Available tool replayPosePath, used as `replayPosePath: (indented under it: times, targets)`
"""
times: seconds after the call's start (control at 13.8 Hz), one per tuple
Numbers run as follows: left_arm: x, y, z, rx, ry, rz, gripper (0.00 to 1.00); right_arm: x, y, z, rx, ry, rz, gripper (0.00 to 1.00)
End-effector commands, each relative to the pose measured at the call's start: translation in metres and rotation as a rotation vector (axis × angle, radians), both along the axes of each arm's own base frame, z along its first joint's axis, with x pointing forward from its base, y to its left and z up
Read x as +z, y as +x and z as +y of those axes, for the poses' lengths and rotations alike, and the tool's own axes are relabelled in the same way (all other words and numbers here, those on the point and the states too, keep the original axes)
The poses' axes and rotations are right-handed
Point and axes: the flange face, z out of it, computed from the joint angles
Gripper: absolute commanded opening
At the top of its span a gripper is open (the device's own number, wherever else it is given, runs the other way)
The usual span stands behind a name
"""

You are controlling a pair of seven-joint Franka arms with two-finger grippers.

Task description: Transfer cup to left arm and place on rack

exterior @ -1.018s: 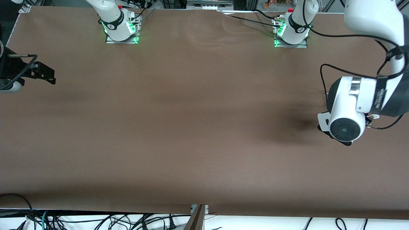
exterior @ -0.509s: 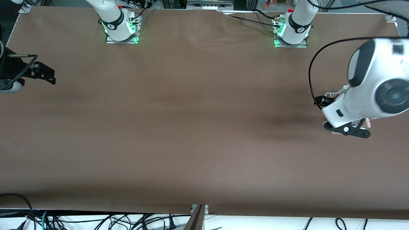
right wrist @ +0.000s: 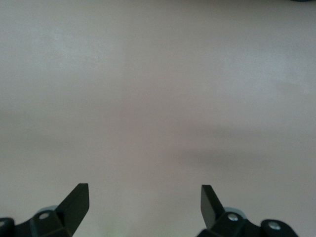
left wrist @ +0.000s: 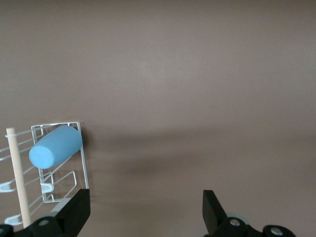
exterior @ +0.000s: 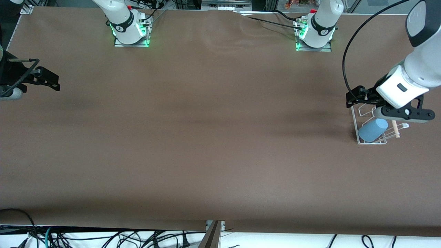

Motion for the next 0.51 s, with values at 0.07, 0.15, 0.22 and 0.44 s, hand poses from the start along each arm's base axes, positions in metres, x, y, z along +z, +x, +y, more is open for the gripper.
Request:
replayPosePath:
  times: [0.07, 0.15, 0.22, 0.44]
  targets:
    - [-0.0037, -0.0407, 0.0305, 0.067, 0.010, -0.044, 1.00, 0.0022, -0.0042, -0.0033, 0.010, 0.023, 0.003, 1.00]
    - [-0.0039, -0.0408, 0.0314, 0.068, 0.010, -0.043, 1.00, 0.0022, -0.0042, -0.0033, 0.010, 0.023, 0.003, 1.00]
    - [-0.0047, -0.0404, 0.0315, 0.066, 0.012, -0.041, 1.00, 0.0022, -0.0042, -0.0033, 0.010, 0.023, 0.003, 1.00]
    - [-0.0019, -0.0435, 0.0329, 0.049, 0.064, -0.022, 1.00, 0.0022, -0.0042, -0.0033, 0.010, 0.023, 0.003, 1.00]
